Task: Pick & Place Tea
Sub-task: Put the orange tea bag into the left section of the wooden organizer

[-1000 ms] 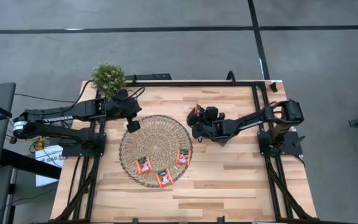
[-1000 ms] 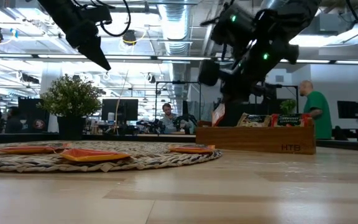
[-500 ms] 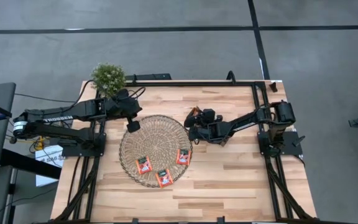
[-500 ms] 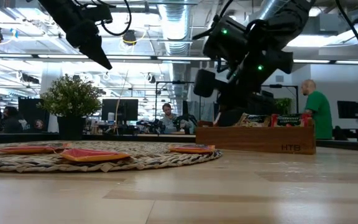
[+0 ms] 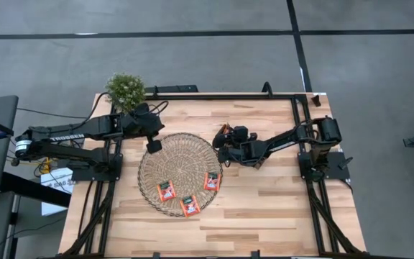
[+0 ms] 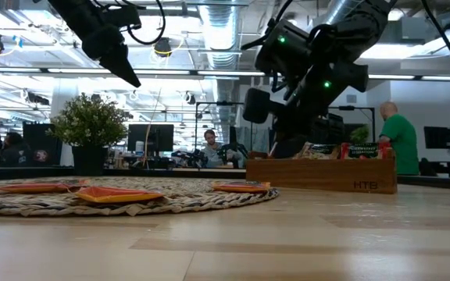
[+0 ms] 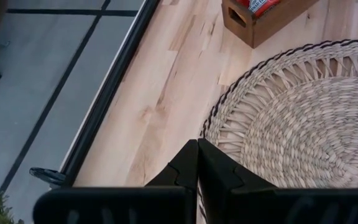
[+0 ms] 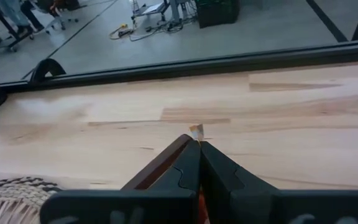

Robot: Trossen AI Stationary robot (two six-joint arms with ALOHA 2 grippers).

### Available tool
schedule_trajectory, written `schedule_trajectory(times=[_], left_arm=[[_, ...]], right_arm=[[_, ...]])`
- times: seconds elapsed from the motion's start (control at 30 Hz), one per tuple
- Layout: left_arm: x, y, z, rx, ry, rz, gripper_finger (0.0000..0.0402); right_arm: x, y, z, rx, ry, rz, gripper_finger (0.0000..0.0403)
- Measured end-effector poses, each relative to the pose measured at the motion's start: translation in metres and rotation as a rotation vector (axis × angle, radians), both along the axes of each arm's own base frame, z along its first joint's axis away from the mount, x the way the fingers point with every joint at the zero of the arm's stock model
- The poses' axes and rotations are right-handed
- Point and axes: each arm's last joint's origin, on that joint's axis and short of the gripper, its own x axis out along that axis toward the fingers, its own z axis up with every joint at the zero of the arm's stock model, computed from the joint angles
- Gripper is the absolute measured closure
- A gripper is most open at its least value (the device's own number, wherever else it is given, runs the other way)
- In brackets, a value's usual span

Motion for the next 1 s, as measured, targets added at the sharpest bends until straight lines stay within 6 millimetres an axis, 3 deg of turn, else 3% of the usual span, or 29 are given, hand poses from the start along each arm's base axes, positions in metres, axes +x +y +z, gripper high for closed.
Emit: schedule_trajectory(times=[0.2, 0.6, 0.77, 1.0], left_arm=[[0.0, 0.0, 0.0, 0.0, 0.0, 0.0, 0.0402], [0.0, 0.0, 0.0, 0.014, 0.01, -0.014, 0.0402], [0.0, 0.0, 0.0, 0.014, 0.01, -0.014, 0.0402], [0.0, 0.0, 0.0, 0.014, 0.01, -0.014, 0.0402]], right_arm=[[0.0, 0.0, -0.001, 0.007, 0.024, 0.015, 0.0391], [-0.001, -0.002, -0.001, 0.019, 0.057, 0.032, 0.0293], [-0.005, -0.004, 0.005, 0.057, 0.08, 0.046, 0.0292], [-0.021, -0.004, 0.033, 0.055, 0.121, 0.057, 0.0302]])
